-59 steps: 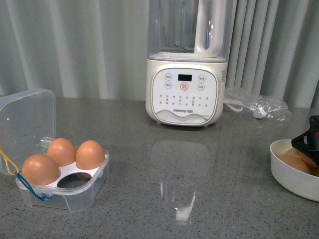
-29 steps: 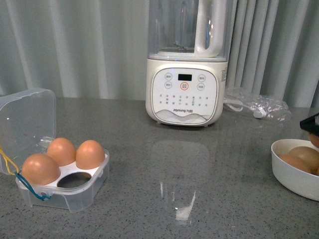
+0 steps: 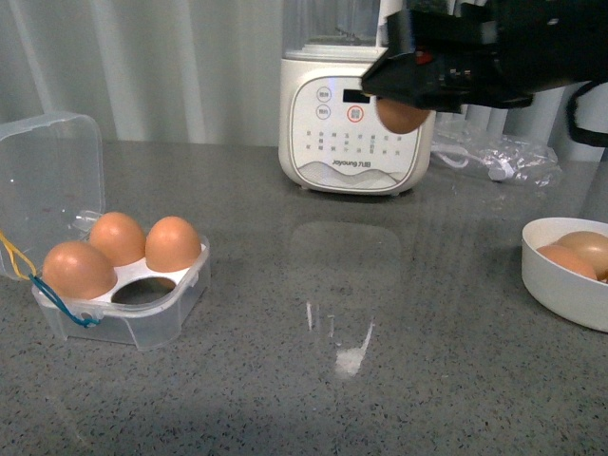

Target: Put egg into box

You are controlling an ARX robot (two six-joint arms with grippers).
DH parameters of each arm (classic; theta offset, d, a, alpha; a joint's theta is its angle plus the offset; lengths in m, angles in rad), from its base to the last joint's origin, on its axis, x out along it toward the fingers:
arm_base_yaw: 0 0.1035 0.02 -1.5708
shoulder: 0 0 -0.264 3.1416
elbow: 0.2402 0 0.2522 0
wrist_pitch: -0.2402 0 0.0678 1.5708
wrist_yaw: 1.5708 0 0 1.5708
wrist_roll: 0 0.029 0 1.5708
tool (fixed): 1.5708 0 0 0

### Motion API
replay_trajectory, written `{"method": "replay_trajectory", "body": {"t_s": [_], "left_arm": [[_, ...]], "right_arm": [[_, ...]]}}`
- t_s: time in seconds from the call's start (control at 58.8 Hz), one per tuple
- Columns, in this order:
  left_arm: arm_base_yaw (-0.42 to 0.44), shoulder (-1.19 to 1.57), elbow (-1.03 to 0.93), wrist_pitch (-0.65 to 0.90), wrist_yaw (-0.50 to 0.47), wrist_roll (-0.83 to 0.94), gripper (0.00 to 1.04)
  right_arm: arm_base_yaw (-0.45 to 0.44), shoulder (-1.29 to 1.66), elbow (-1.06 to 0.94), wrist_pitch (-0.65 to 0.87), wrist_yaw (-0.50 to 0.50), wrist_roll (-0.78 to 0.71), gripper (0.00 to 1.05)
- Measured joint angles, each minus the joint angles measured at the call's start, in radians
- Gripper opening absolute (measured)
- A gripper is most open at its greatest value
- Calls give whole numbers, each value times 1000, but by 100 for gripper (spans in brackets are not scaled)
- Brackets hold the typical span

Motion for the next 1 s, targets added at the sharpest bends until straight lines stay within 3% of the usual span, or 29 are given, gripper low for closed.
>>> {"method": "replay_trajectory", "body": {"t_s": [0.153,0.391,1.003], "left_arm": [[0,0,0,0,0,0,98],[0,0,0,0,0,0,98],[0,0,0,0,0,0,98]], "right_arm": [[100,44,52,-35,-85,-15,43],[188,69,59,-93,-160,-50,43],[248,185,166,-211,-177,-119,43]]}}
